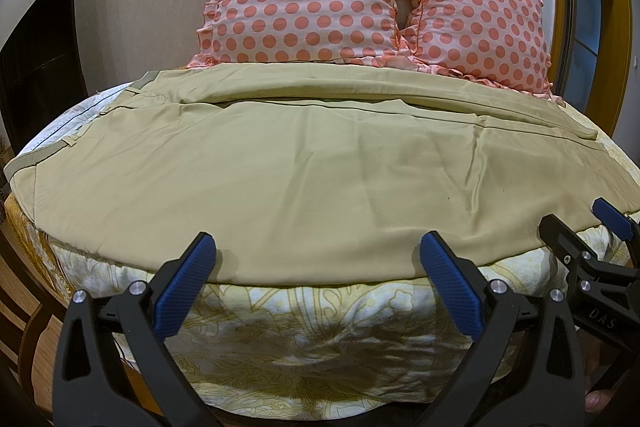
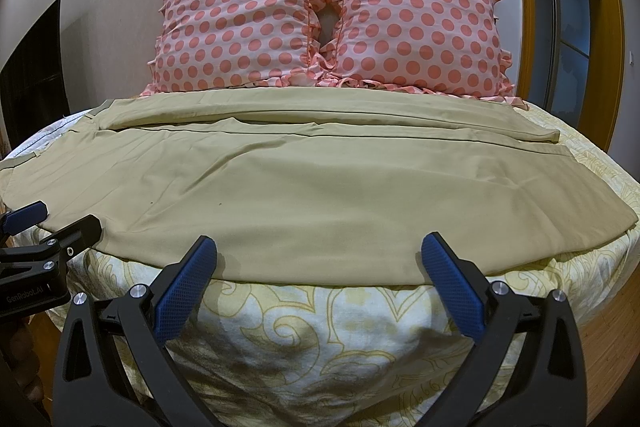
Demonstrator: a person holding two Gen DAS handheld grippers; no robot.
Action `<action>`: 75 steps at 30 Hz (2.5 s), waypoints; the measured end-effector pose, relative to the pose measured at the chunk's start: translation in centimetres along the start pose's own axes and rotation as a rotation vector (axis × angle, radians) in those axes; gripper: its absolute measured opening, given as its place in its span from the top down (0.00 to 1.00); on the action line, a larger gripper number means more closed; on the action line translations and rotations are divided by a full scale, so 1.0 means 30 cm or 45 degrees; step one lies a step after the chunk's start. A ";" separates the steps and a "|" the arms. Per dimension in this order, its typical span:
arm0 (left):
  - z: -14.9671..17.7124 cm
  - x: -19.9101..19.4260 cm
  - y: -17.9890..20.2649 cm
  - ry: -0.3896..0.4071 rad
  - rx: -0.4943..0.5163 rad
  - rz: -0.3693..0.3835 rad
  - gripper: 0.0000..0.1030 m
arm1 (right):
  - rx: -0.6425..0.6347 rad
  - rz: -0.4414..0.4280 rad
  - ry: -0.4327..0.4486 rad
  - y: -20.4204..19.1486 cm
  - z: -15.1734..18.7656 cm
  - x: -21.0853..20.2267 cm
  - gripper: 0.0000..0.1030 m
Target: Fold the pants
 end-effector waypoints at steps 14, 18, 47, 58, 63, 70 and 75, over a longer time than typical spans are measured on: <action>0.000 0.000 0.000 0.000 0.000 0.000 0.02 | 0.000 0.000 0.002 0.000 0.001 -0.001 0.01; 0.000 0.000 0.000 0.001 0.000 0.000 0.02 | 0.000 0.000 0.002 0.000 0.001 -0.001 0.01; 0.000 0.002 0.000 -0.005 0.007 0.004 0.02 | -0.011 -0.031 -0.008 -0.004 -0.007 0.006 0.01; -0.010 0.008 0.003 -0.044 0.056 0.040 0.02 | -0.060 -0.041 -0.116 0.035 -0.047 0.009 0.01; -0.064 -0.035 -0.017 0.007 0.107 -0.019 0.02 | 0.003 0.008 -0.082 0.149 -0.189 0.004 0.01; -0.224 0.011 -0.094 0.062 0.052 -0.150 0.02 | 0.356 0.230 -0.276 0.537 -0.533 0.379 0.01; -0.299 0.089 -0.150 0.007 -0.058 -0.119 0.02 | 0.720 0.508 -0.476 0.888 -0.639 0.758 0.27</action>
Point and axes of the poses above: each gripper's, at about its wrist camera, not at the fingertips, and x roughly the way its jaws point, y to its right, z to its underside, the point moved 8 cm from there along x, roughly the way its jaws point, and after that the axes turned 4 degrees about -y, right-handed, at the moved point
